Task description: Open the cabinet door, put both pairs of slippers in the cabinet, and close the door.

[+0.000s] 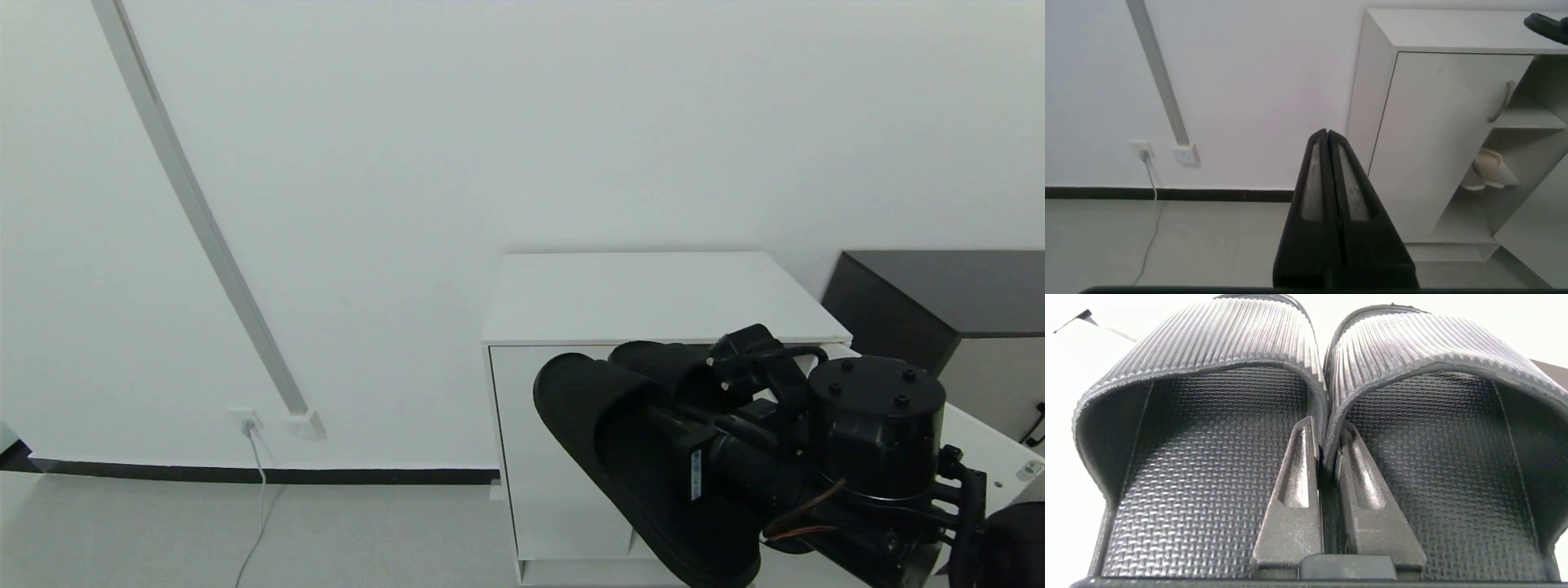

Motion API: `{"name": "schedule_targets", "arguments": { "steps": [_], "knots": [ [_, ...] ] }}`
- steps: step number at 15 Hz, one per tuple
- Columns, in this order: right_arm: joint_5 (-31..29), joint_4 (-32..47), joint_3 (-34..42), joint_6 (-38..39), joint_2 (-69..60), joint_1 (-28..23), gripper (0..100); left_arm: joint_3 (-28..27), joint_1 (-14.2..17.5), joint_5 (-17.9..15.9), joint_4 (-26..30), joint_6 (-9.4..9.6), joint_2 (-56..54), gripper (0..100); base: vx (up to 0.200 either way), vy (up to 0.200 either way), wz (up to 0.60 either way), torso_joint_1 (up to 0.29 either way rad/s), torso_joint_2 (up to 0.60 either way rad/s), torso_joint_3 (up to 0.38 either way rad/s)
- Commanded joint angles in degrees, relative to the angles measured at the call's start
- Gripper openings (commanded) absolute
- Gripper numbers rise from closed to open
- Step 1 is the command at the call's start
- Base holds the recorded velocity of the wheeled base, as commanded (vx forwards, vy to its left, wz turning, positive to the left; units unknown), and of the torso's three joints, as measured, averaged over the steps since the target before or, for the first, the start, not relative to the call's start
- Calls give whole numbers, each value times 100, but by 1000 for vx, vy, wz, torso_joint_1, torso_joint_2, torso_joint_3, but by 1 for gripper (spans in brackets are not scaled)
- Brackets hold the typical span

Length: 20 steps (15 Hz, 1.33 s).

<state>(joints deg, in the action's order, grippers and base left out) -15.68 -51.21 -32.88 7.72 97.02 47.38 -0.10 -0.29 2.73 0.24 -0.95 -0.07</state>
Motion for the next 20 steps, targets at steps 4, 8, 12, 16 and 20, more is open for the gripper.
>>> {"name": "schedule_targets", "arguments": {
  "steps": [4, 8, 12, 16, 20],
  "knots": [
    [3, -3, 9, 2, 27, 25, 0, 1, 3, -1, 2, -2, 7, 0, 0, -50, 0, 1, 2, -1],
    [3, -3, 9, 2, 18, 34, 0, 1, 3, -1, 2, 7, 7, 0, 0, -200, 0, 4, 6, 6],
    [3, -3, 53, 11, 18, 43, 0, 1, 3, -1, 2, 7, 7, 0, 0, -200, 0, 0, 2, 4],
    [12, -38, 89, 11, 27, 52, 0, 1, 3, -1, 2, 7, 7, 0, 0, -200, 0, 1, 4, 1],
    [3, -64, 124, 2, 27, 69, 0, 1, 3, -1, 2, 7, 7, 0, 0, -150, 0, -1, -1, 3]
  ]
}}
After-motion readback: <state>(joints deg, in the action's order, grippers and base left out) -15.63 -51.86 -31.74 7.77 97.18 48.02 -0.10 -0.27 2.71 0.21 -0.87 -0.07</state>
